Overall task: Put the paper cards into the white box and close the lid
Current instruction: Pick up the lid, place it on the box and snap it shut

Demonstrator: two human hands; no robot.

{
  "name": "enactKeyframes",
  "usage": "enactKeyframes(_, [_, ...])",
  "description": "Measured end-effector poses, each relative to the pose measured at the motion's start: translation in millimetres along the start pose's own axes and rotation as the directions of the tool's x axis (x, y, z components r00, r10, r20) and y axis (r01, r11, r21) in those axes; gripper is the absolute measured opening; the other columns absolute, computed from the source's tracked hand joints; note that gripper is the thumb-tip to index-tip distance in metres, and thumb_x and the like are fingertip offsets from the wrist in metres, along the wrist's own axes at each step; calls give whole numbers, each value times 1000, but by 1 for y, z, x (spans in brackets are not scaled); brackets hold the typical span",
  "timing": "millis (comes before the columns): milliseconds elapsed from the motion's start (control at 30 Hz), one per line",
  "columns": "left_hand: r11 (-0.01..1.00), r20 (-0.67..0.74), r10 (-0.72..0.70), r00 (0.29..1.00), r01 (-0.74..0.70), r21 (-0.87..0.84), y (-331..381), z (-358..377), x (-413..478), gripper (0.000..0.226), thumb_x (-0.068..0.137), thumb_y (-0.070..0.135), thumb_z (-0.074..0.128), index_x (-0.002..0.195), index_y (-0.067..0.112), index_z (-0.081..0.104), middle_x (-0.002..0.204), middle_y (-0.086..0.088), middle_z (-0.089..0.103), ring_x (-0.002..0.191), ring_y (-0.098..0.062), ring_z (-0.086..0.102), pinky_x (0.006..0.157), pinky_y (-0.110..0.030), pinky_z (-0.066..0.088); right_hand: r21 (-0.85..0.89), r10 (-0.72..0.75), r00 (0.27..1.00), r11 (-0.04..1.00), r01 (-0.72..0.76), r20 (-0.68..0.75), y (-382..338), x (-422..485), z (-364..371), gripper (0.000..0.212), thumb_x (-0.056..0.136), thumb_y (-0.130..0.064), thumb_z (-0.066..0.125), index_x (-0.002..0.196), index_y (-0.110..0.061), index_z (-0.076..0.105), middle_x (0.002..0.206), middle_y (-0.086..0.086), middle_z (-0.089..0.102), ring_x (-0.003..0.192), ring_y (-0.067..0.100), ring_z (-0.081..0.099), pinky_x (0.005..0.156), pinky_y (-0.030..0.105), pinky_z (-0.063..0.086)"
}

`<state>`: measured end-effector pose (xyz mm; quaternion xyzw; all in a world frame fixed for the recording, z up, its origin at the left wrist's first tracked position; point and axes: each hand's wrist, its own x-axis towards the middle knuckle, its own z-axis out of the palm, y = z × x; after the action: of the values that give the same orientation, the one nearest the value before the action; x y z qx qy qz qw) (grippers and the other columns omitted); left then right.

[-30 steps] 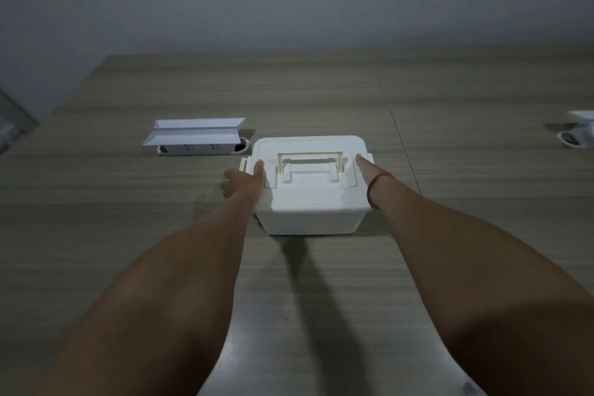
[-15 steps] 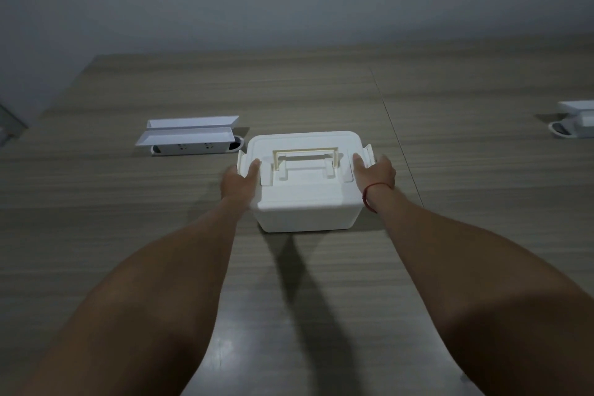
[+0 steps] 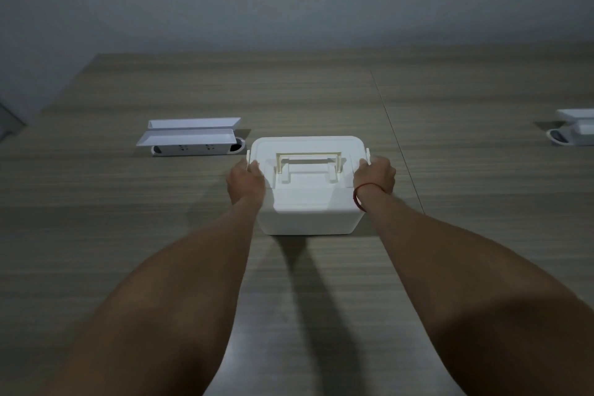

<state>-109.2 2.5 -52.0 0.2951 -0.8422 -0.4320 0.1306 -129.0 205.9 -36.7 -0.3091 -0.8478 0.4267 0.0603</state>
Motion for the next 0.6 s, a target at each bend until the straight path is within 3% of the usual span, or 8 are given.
enactKeyframes(133, [987, 66, -162, 985, 163, 0, 16, -5, 13, 40, 89, 32, 53, 113, 3, 65, 118, -19, 66, 103, -35, 64, 81, -34, 49, 59, 55, 996, 996, -60, 76, -13, 3, -1, 46, 93, -40, 48, 125, -9, 59, 130, 16, 60, 117, 36, 58, 95, 39, 47])
enactKeyframes(233, [973, 140, -232, 963, 232, 19, 28, 0, 13, 71, 83, 55, 53, 137, 9, 48, 136, -17, 54, 119, -35, 56, 96, -39, 48, 32, 131, 980, 990, -137, 150, -26, -2, 7, 80, 79, -66, 52, 134, -9, 46, 138, 14, 51, 128, 35, 48, 108, 46, 38])
enactKeyframes(300, [966, 159, -257, 953, 258, 10, 31, 5, 9, 82, 78, 63, 54, 143, 15, 38, 143, -15, 47, 127, -36, 49, 105, -45, 42, -20, 143, 977, 990, -142, 159, -29, -6, 11, 93, 71, -70, 58, 138, -9, 39, 142, 13, 46, 132, 33, 41, 112, 47, 31])
enactKeyframes(467, [987, 189, -156, 969, 144, 74, 22, 1, 1, 85, 78, 64, 52, 144, 14, 34, 144, -14, 46, 132, -35, 45, 106, -45, 40, -43, 79, 974, 996, -72, 212, -19, -5, 7, 93, 72, -63, 60, 144, -12, 31, 145, 12, 43, 134, 33, 40, 111, 48, 32])
enactKeyframes(600, [962, 200, 10, 980, -64, 265, 11, -2, -9, 79, 81, 50, 57, 140, 3, 33, 137, -20, 49, 126, -37, 48, 100, -44, 44, -55, -45, 981, 997, 56, 189, -3, -5, 3, 72, 79, -39, 68, 134, -4, 39, 139, 17, 50, 131, 34, 46, 105, 43, 42])
